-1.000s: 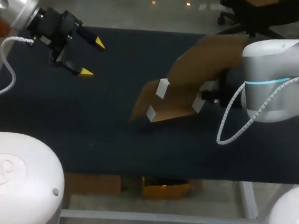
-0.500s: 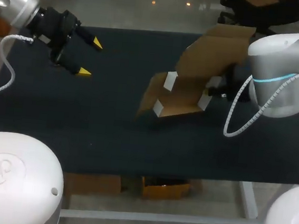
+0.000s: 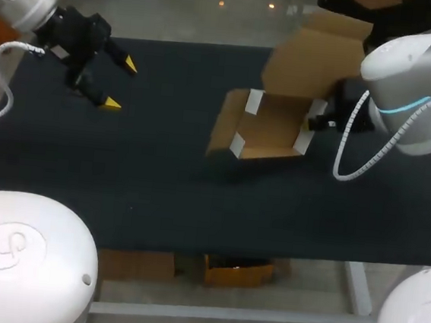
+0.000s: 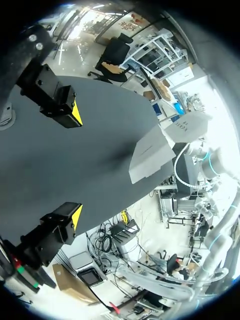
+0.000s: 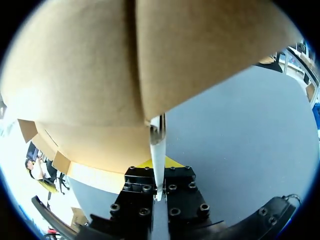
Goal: Assemble the packaging by folding the flat box into shape, placing the metal phone stand inside, and closing the box properly
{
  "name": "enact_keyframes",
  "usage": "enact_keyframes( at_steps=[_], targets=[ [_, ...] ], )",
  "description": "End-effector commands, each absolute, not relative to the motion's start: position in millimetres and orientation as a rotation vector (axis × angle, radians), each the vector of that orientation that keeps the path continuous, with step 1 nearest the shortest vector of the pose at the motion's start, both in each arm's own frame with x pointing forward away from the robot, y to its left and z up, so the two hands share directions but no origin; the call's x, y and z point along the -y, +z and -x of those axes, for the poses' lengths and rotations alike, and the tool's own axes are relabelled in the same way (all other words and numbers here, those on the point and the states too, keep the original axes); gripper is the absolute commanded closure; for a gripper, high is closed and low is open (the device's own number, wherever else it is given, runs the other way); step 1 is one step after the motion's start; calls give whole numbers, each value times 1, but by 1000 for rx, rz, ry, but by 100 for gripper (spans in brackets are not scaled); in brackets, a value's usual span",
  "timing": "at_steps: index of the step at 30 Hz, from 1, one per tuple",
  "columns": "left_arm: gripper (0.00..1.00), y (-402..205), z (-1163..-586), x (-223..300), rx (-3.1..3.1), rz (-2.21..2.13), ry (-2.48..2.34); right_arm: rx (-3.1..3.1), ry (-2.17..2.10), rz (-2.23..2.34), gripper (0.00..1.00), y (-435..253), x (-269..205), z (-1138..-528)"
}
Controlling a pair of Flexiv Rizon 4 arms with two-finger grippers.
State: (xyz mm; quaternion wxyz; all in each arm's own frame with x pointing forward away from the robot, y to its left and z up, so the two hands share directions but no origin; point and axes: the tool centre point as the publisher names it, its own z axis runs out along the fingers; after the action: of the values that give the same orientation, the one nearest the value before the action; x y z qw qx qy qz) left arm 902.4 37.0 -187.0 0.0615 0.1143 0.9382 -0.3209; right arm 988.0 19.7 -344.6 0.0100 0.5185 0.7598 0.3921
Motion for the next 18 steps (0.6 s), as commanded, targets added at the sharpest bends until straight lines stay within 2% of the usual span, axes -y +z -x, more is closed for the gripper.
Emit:
enact_keyframes(
  at_steps=[1,18],
  targets=[
    [0,-190,-902,-42,-2849,-334,-976,-2658,803,-1730,100,-340,-28,-986],
    [0,-203,-903,-45,-2858,-227,-884,-2708,662,-1834,100,-343,-32,-981]
  ],
)
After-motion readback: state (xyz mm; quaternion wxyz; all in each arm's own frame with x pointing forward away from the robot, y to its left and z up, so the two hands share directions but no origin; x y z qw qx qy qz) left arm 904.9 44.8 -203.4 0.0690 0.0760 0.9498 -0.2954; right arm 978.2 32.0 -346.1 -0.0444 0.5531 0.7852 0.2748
